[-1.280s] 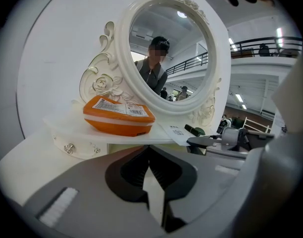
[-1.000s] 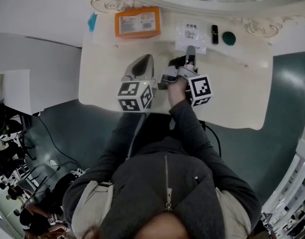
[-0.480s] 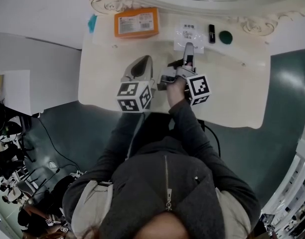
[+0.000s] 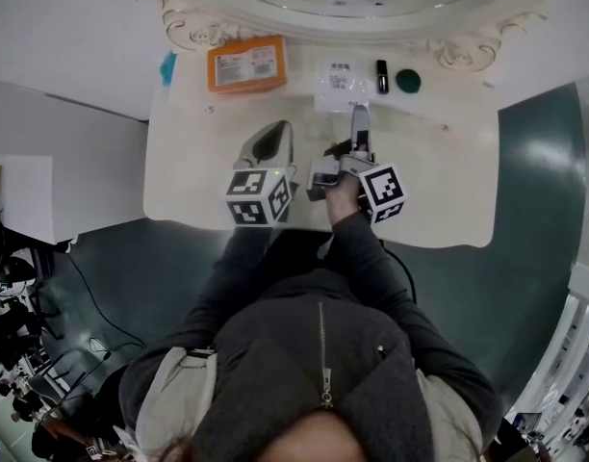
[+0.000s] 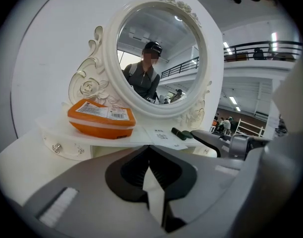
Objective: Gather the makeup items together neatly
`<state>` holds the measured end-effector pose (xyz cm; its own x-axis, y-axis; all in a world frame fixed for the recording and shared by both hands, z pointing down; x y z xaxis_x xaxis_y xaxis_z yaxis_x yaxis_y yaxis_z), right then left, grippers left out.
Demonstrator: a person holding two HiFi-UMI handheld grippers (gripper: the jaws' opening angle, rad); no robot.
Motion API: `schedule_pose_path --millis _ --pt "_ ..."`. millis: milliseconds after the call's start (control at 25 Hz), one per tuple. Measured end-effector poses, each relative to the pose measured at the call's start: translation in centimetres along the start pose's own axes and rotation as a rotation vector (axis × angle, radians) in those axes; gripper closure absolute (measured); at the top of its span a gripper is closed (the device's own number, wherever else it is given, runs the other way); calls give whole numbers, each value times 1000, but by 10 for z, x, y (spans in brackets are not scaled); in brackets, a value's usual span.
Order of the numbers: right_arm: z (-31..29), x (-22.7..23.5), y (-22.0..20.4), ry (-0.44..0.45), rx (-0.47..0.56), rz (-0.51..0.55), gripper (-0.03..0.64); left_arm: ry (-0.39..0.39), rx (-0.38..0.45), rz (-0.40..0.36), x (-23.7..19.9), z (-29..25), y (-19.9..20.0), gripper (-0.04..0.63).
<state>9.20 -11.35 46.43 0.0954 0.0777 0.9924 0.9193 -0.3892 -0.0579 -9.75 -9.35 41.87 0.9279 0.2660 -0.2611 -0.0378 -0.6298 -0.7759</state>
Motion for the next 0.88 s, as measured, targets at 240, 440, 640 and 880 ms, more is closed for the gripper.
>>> schedule_pose_path --millis 240,440,640,880 --pt "30 -16 18 -32 -74 118 293 -59 11 -7 24 -1 5 586" --pt "54 -37 37 -49 -111 258 293 -126 40 8 43 2 16 586" --pt "71 -74 59 -42 -160 481 295 -213 85 -13 65 10 41 586" --pt "77 -132 61 -57 -168 932 428 -288 129 -83 96 13 68 586"
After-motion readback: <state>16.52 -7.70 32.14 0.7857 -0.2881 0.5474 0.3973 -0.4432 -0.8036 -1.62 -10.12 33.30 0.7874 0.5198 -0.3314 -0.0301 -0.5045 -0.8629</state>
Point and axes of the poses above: the fingertips, and each gripper's own axes: z backward along the fingers, x to its right, y out of its top, the point moved 7 cm from there along z, backward along the fingers, and after that the axes turned 14 degrees about -x, right-handed, at the moved point
